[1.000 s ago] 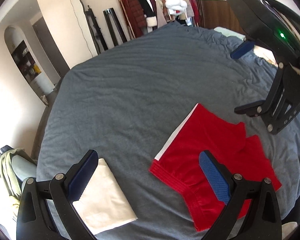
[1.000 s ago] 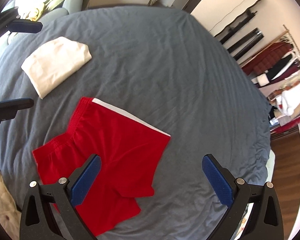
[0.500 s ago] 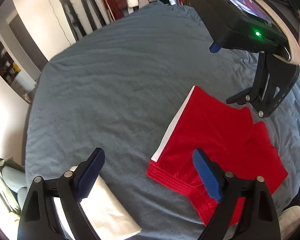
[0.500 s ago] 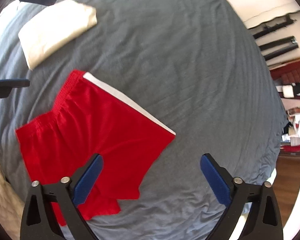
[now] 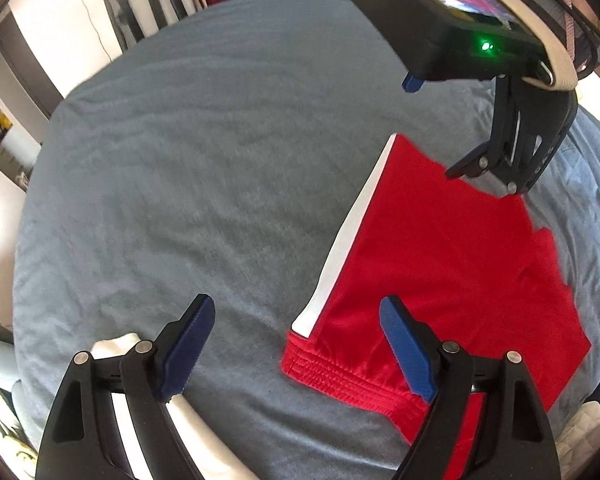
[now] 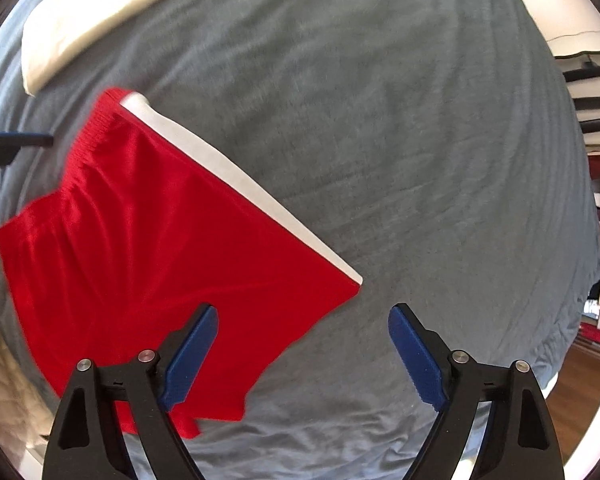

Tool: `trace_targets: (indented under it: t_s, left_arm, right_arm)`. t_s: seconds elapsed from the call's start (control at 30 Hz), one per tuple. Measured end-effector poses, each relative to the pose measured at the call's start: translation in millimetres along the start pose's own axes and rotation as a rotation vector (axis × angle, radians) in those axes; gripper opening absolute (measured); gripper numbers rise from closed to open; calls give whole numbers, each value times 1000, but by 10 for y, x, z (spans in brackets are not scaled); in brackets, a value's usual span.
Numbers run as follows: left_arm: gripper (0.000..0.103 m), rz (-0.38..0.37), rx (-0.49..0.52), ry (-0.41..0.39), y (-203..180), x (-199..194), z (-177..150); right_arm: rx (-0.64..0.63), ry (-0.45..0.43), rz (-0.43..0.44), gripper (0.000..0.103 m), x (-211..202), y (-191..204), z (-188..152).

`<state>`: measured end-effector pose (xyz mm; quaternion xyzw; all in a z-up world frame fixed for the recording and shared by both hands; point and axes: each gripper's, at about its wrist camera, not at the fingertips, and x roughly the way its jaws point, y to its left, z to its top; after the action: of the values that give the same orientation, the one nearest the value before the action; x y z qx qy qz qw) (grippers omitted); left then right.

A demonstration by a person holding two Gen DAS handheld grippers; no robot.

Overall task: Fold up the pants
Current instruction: 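Move both tools over the red shorts toward the white-striped waistband, then grasp the waistband corner with the left gripper while the right gripper grasps the other corner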

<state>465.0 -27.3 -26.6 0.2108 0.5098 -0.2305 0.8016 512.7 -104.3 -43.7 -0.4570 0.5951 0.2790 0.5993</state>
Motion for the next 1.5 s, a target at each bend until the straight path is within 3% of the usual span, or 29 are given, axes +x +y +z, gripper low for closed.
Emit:
trace_targets:
  t_s: [0.23, 0.57, 0.7, 0.87, 0.97, 1.17, 1.5]
  left_arm:
    - [84, -40, 3, 78, 17, 316, -26]
    - [84, -100, 10, 120, 10, 620, -16]
    - [83, -110, -12, 168, 55, 751, -23]
    - [74, -125, -38, 192, 156, 895, 2]
    - [71, -138, -28, 191, 173, 956, 44]
    - [60, -175, -14, 240, 165, 1152, 145]
    - [48, -202, -27, 267, 307, 1420, 38]
  right_arm:
    - [-94, 74, 7, 88, 347, -87, 61]
    - [-202, 26, 84, 88, 562, -74, 105]
    - [-222, 16, 75, 88, 629, -116, 89]
    - [-265, 33, 102, 88, 722, -159, 40]
    - [-274, 30, 95, 76, 816, -209, 58]
    - [-280, 63, 127, 72, 1032, -260, 76]
    - [-219, 114, 175, 69, 1393, -416, 242]
